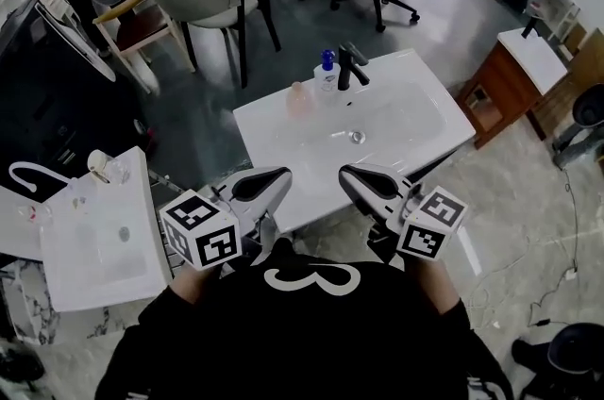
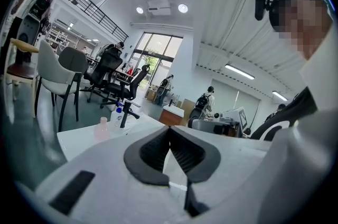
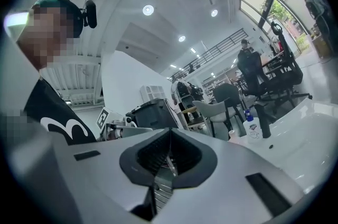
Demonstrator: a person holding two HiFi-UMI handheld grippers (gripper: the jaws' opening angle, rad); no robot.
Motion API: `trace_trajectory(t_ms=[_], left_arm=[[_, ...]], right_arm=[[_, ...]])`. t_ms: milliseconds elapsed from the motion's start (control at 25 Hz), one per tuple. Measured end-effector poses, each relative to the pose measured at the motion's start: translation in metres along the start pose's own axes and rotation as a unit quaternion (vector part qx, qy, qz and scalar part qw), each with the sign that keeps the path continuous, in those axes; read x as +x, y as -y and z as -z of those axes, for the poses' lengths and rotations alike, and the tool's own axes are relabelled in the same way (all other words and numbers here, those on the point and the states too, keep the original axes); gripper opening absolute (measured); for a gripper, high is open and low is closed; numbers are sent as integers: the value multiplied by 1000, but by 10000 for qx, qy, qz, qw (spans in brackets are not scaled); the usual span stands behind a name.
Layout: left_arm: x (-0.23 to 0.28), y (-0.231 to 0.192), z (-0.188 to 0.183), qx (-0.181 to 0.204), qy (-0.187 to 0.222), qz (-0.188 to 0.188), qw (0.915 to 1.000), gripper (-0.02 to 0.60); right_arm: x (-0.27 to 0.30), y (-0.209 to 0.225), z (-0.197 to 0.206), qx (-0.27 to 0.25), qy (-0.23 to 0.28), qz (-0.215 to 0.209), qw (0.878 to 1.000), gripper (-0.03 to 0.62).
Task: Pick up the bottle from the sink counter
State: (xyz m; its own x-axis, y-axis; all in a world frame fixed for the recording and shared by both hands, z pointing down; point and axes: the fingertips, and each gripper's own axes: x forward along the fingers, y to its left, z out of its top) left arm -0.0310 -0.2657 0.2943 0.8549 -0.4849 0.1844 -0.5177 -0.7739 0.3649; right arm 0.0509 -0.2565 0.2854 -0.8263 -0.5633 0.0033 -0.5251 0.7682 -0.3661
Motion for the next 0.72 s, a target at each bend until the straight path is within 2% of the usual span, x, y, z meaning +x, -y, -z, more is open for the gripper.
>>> trace_trajectory(t_ms=[400,720], left_arm=[[36,-77,-5,-181,-399,125,9990,14],[54,-133,-1,-408,-603,190,9972,15]], right_arm=[[47,71,-5,275,229,548,9979,15],[89,118,10,353,56,804,9961,15]])
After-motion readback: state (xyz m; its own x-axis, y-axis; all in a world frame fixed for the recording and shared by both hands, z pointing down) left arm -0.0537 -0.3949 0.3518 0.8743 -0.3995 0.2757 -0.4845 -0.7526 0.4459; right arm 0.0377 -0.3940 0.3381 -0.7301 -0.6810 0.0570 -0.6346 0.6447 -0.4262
